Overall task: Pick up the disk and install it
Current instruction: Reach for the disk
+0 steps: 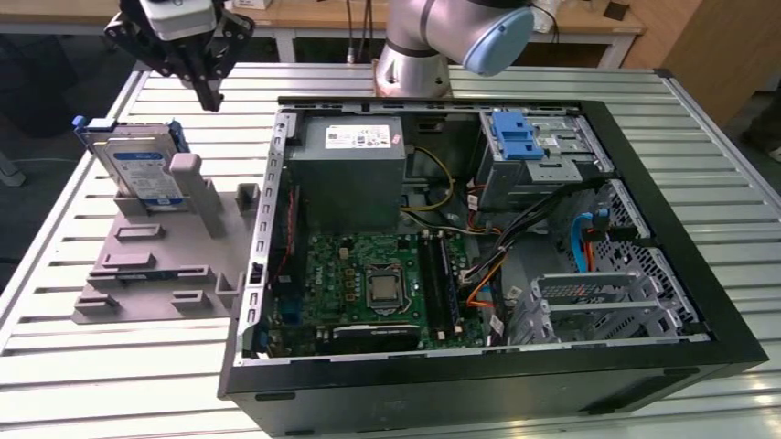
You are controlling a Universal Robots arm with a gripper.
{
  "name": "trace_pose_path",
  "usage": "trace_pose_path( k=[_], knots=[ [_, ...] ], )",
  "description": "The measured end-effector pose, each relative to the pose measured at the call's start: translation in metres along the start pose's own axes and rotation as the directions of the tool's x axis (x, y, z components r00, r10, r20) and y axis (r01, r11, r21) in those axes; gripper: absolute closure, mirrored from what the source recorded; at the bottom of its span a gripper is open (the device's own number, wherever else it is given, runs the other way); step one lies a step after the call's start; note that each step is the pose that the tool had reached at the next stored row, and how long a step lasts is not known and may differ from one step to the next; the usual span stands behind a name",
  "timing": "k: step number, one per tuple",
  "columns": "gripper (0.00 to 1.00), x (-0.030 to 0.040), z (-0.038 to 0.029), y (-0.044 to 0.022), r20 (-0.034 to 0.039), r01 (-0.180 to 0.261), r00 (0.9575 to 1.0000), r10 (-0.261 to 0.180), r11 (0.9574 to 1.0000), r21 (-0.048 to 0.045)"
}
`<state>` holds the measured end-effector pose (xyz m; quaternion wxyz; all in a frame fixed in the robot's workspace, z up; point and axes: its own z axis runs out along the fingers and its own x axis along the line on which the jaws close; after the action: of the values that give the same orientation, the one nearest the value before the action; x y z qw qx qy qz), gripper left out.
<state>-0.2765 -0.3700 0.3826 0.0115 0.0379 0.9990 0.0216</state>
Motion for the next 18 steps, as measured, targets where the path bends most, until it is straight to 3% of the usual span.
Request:
trace_pose_path(
  k=[18],
  knots=[
    [0.89, 0.0241, 0.0019, 0.0013, -0.0002, 0.0, 1.0, 0.0, 1.0, 0.0]
  ],
)
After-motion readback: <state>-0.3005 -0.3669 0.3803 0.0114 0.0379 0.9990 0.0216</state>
